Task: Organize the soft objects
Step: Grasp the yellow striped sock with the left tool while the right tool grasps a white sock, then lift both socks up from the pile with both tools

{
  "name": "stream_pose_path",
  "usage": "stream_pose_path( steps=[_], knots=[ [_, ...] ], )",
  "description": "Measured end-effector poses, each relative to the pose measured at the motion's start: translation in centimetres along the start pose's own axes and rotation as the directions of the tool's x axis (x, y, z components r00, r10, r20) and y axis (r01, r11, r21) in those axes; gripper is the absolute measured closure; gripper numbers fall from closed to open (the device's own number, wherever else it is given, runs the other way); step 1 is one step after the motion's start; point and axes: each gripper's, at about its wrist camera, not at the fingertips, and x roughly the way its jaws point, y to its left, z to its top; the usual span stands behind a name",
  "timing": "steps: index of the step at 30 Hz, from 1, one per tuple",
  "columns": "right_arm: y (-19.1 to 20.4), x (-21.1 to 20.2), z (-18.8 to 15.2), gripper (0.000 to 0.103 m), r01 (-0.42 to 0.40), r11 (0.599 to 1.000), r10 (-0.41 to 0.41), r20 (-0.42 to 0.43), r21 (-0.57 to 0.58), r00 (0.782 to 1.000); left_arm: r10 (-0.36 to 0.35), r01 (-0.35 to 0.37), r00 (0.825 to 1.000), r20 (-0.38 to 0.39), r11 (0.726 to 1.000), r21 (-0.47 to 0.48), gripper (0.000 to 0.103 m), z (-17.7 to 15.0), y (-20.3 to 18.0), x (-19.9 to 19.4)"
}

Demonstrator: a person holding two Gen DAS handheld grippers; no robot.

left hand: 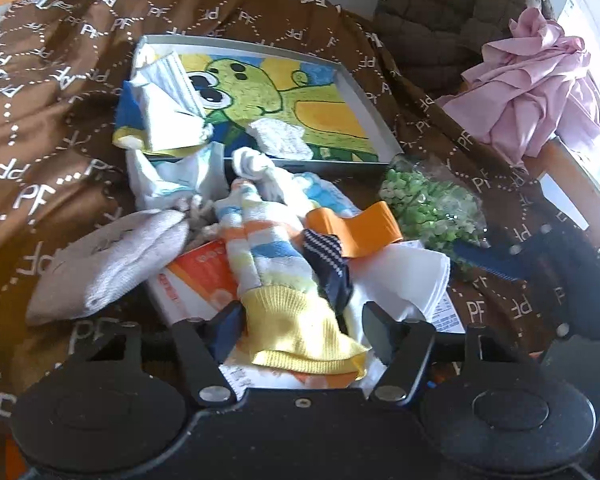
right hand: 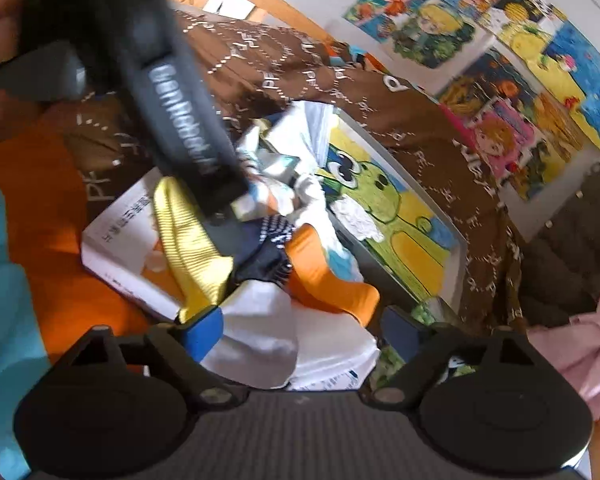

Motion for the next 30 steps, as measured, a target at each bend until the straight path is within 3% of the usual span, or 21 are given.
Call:
stream_pose_path(
  steps=[4,8,12,14,17,21,30],
  knots=[
    [0.8,1.4,-0.2,0.03,-0.036,0.999,0.034,-0.046,-0.04,0.998,-0.006,0.006,1.0,0.007,1.0,-0.001,0.053,0.1,0.1,0.4],
    [1.6,2.2,-0.4,0.058,-0.067,0.996,0.062,-0.074,-0.061,0.995,0.003,-0.002,1.0,0.012,1.0,-0.025,0.079,0.2,0.6,0.5],
    [2.4,2.4,-0.5,0.073,-0.08,0.993,0.073,-0.084,-0.082,0.994,0.021,-0.021,1.0,0.013,1.0,-0.022,0.093,0.2,0.9,0.6],
    [2.6,2.2,-0.5,0.085,-0.082,0.993,0.075,-0.079,-0.081,0.994,0.026,-0.026,1.0,0.011,0.999,-0.022,0.098,0.2,0.9,0.5],
    [2.9,2.2,-0.5,0.094,-0.096,0.993,0.09,-0.091,-0.072,0.992,0.034,-0.034,0.999,0.003,0.999,-0.028,0.1,0.2,0.7,0.1],
    [3.3,1.6,-0.2,0.098,-0.085,0.993,0.076,-0.1,-0.086,0.992,0.074,-0.074,0.997,0.005,0.997,-0.027,0.101,0.2,0.4,-0.8],
    [2.4,-1.6,0.8,0.1,0.129,0.99,-0.13,-0.021,-0.051,0.991,0.155,-0.168,0.979,0.132,0.982,0.091,0.101,0.1,-1.2,-3.1]
  ],
)
